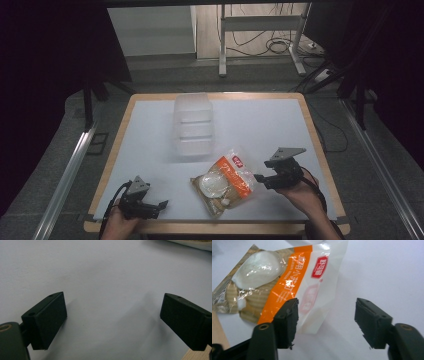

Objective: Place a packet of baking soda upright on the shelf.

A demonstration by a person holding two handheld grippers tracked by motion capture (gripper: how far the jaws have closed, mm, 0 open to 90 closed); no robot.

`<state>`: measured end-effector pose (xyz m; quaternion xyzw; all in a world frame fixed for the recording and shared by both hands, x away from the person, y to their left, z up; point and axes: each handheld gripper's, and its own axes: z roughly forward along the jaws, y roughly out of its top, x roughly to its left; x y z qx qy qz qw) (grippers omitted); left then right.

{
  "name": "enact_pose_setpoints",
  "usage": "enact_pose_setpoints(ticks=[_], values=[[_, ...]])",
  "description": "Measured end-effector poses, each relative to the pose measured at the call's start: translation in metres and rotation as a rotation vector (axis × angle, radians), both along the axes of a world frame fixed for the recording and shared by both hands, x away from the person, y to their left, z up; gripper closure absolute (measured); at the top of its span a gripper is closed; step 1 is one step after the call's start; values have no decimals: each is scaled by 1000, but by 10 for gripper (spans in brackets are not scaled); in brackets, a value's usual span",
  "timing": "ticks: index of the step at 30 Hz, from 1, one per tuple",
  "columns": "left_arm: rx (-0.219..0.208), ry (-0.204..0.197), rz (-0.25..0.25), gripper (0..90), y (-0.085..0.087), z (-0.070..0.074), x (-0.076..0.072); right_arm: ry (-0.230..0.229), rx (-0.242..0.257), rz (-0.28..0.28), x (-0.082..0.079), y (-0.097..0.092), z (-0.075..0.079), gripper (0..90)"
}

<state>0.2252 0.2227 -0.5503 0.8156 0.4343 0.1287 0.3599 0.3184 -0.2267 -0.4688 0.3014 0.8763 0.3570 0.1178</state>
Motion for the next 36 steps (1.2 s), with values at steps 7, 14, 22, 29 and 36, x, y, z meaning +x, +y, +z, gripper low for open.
enact_pose_setpoints(ticks=[7, 14, 22, 29, 36], values=[[-1, 0, 0, 71, 0, 0, 0, 73, 29, 31, 15, 14, -11, 316], [-1, 0, 0, 71, 0, 0, 0, 137, 44, 69, 25, 31, -22, 345], [-2, 1, 0, 70, 0, 0, 0, 175, 33, 105, 28, 42, -29, 462], [-1, 0, -1, 70, 0, 0, 0, 206, 20, 148, 27, 53, -30, 650], [0, 0, -1, 70, 0, 0, 0, 198, 14, 145, 26, 51, -27, 808]])
